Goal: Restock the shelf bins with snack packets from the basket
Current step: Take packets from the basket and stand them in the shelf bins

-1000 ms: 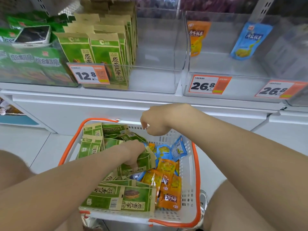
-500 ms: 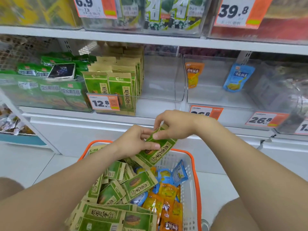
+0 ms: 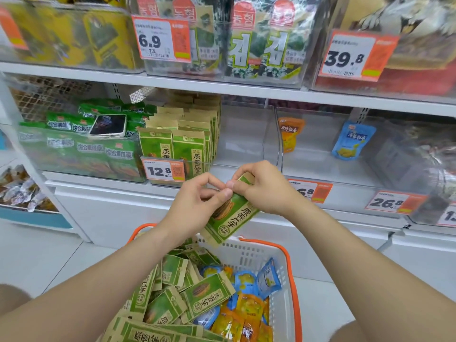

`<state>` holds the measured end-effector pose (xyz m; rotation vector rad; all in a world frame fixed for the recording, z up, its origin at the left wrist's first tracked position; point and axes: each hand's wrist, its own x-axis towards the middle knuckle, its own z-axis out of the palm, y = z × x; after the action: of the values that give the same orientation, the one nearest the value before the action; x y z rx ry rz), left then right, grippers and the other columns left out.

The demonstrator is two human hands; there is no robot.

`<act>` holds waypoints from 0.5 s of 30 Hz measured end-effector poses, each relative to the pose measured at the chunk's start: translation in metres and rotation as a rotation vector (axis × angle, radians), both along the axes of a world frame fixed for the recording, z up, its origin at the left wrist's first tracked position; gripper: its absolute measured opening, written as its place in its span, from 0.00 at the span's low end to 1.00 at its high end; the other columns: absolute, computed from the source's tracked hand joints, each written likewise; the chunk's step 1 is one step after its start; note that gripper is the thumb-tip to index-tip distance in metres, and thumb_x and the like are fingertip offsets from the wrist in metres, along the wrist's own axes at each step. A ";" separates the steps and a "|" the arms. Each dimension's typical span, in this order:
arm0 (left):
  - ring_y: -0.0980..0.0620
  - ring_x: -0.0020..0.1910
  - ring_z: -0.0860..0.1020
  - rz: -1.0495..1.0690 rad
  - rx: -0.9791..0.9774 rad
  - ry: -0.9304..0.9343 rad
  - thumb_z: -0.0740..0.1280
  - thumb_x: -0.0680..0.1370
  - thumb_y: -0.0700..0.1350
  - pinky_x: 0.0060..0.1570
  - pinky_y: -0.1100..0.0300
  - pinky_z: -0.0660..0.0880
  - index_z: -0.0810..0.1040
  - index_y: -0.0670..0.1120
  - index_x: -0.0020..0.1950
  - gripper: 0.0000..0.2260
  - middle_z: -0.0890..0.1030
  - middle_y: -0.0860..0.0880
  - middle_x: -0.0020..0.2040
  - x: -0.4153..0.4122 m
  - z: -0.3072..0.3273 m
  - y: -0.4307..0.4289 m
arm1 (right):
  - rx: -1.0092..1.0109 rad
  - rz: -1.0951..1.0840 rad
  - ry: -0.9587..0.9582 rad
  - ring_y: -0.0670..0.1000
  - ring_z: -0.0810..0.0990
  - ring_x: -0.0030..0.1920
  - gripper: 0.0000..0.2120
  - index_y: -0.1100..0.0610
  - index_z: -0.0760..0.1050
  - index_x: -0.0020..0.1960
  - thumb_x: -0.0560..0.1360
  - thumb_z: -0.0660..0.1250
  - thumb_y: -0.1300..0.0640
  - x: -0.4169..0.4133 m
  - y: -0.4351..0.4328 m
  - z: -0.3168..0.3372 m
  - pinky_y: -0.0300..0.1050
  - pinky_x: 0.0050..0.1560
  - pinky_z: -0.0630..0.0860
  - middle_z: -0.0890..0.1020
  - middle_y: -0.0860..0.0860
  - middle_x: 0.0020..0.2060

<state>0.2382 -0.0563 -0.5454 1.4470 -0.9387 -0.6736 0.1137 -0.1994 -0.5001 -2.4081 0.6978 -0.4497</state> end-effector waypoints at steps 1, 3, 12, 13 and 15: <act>0.46 0.45 0.87 -0.005 -0.001 0.034 0.72 0.82 0.43 0.43 0.54 0.81 0.81 0.44 0.57 0.06 0.88 0.41 0.43 0.001 0.003 0.000 | 0.040 -0.018 -0.058 0.53 0.83 0.37 0.08 0.50 0.84 0.44 0.76 0.75 0.46 -0.001 0.000 0.002 0.51 0.39 0.80 0.84 0.52 0.34; 0.46 0.49 0.88 -0.005 -0.014 0.084 0.71 0.82 0.43 0.48 0.54 0.83 0.83 0.46 0.62 0.09 0.88 0.42 0.46 0.002 0.010 -0.002 | 0.110 -0.045 -0.192 0.49 0.85 0.39 0.07 0.50 0.85 0.44 0.75 0.77 0.46 -0.003 0.001 0.007 0.54 0.45 0.83 0.86 0.48 0.36; 0.50 0.51 0.84 0.215 -0.089 0.222 0.68 0.84 0.49 0.62 0.41 0.80 0.82 0.46 0.61 0.10 0.87 0.48 0.52 0.009 0.025 -0.021 | 0.640 -0.059 -0.257 0.56 0.89 0.46 0.11 0.56 0.80 0.61 0.81 0.72 0.54 -0.013 0.019 0.026 0.58 0.50 0.86 0.89 0.56 0.45; 0.51 0.50 0.84 0.237 -0.051 0.078 0.67 0.85 0.52 0.60 0.41 0.80 0.82 0.48 0.59 0.10 0.86 0.50 0.50 0.009 0.030 -0.022 | 0.583 -0.061 -0.287 0.55 0.89 0.45 0.08 0.55 0.81 0.60 0.82 0.70 0.54 -0.011 0.018 0.027 0.57 0.48 0.86 0.89 0.55 0.44; 0.51 0.48 0.83 0.309 0.041 -0.264 0.63 0.85 0.55 0.53 0.47 0.80 0.83 0.50 0.55 0.12 0.85 0.52 0.46 0.012 0.044 -0.023 | 0.431 -0.132 -0.344 0.51 0.88 0.43 0.08 0.54 0.84 0.55 0.84 0.67 0.52 -0.003 0.009 0.029 0.52 0.47 0.85 0.89 0.50 0.42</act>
<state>0.2507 -0.0795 -0.5015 1.7009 -0.8790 -0.2790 0.1103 -0.1907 -0.4714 -1.8322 0.7153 -0.6730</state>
